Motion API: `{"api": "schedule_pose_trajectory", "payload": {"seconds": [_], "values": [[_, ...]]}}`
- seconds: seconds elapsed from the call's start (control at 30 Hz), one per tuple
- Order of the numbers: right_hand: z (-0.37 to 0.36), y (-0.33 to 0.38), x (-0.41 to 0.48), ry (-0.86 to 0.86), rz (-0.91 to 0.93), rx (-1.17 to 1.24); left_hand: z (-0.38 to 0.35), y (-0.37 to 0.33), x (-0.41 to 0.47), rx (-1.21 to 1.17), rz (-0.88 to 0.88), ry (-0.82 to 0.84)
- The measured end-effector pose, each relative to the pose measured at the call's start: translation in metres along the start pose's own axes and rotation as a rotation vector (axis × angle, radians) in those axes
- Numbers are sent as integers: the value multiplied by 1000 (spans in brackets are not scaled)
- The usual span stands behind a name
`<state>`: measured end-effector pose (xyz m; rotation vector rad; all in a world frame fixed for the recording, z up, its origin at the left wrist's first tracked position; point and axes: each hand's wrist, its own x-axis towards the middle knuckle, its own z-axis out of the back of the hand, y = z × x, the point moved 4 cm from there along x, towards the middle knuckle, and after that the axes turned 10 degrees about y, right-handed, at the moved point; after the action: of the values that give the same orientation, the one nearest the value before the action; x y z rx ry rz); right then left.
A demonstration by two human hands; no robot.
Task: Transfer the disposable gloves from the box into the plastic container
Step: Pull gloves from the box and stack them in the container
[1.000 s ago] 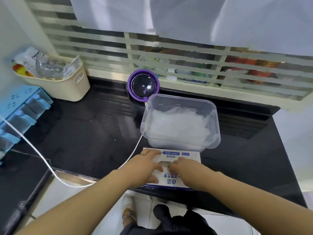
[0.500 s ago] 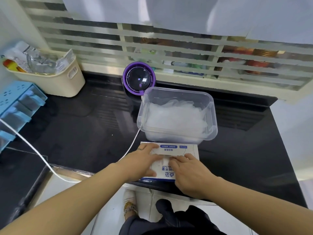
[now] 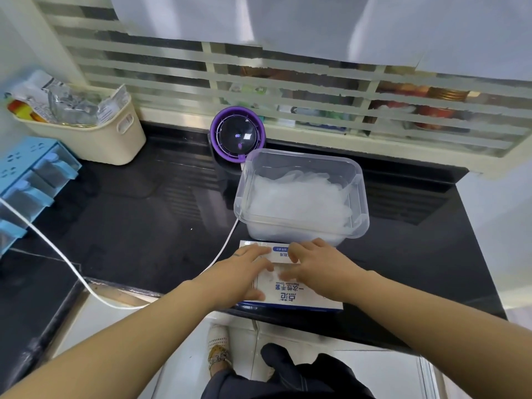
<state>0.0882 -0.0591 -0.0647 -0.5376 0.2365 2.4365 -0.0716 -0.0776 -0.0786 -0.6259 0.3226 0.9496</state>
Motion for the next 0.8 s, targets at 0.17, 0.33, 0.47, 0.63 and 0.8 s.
{"api": "schedule_pose_trajectory", "payload": {"seconds": [0.17,0.33,0.47,0.63,0.8], "values": [[1,-3,21,80,-17,-176,-2,0,-1,-18,1,-2],[-2,2,24,-81,2,-172,-1,-1,-3,-48,12,-12],[-11,-2,26,-189,16,-72,-1,-1,-3,-73,16,-20],[1,-6,6,-473,-8,108,-1,0,-4,-72,26,-23],[11,-7,-11,-605,-102,470,2,-2,-6,-66,47,-18]]}}
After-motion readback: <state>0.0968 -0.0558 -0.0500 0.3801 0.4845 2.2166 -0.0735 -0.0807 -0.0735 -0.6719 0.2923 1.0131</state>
